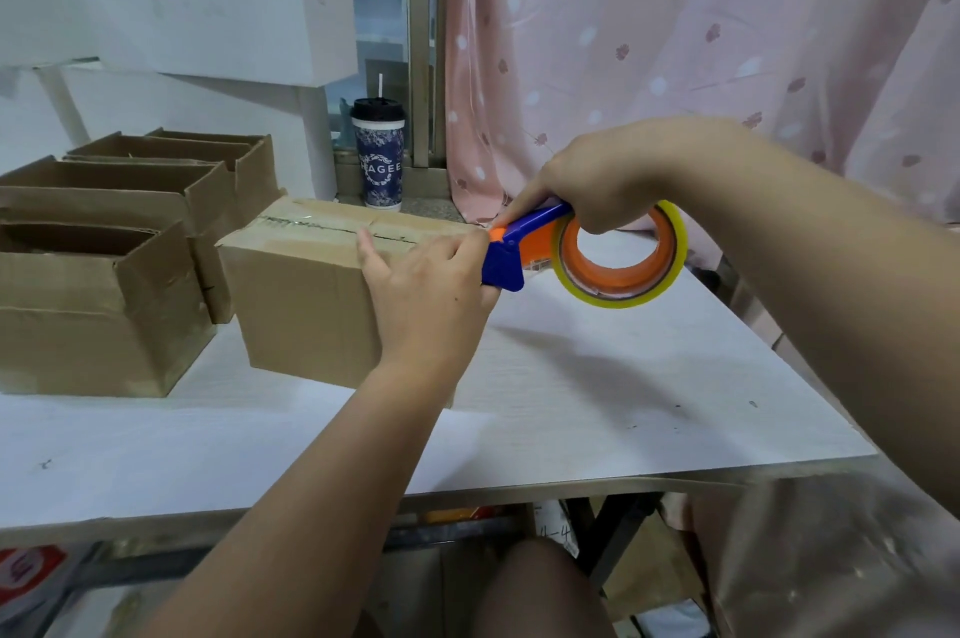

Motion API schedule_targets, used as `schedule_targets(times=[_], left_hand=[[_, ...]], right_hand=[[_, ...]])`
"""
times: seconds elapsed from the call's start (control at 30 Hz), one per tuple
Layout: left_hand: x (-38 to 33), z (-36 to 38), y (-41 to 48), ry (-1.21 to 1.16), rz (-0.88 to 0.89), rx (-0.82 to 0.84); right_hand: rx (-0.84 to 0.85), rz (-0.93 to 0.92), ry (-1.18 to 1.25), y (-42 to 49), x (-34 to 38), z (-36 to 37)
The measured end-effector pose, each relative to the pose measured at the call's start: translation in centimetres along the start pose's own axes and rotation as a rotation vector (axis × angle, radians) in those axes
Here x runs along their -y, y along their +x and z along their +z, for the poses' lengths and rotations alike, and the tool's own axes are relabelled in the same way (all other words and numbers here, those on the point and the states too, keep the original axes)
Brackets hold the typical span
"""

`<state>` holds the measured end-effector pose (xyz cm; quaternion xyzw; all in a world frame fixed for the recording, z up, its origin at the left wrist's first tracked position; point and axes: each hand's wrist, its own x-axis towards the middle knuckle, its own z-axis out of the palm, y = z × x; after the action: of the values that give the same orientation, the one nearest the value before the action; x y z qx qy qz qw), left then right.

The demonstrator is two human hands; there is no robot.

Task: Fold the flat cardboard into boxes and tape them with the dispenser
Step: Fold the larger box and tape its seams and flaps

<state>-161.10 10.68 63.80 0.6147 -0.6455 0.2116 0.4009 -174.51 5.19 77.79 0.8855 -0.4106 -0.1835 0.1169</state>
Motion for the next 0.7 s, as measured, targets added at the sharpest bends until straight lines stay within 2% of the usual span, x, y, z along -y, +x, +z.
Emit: schedule_targets(times=[0.1,0.2,0.3,0.43,0.6,0.7], left_hand=[[0.2,-0.4,0.4,-0.006,0.005,0.036],[0.5,-0.7,0.6,0.026,0.012,0.148],[0.6,-0.7,0.1,0.145,0.108,0.272],[1.2,-1.2,0.2,0.153,0.177,0.381],[2.4,-3.0,1.9,0.064,0.238,0.667],[2.7,-4.2,2.8,0.028,0.254,0.774]], right_hand=[[0.036,0.008,0.037,0.1,-0.4,-0.2],[0.087,0.01,0.058,0.4,-0.5,-0.1],[0.231,-0.001,0.127,0.9,-0.4,0.6],[0.318,-0.003,0.365,1.0,-1.4,2.5],[0.457,-0.058,0.793,0.4,-1.4,6.4],[0.514,-0.088,0.993,-0.2,-1.3,8.2]])
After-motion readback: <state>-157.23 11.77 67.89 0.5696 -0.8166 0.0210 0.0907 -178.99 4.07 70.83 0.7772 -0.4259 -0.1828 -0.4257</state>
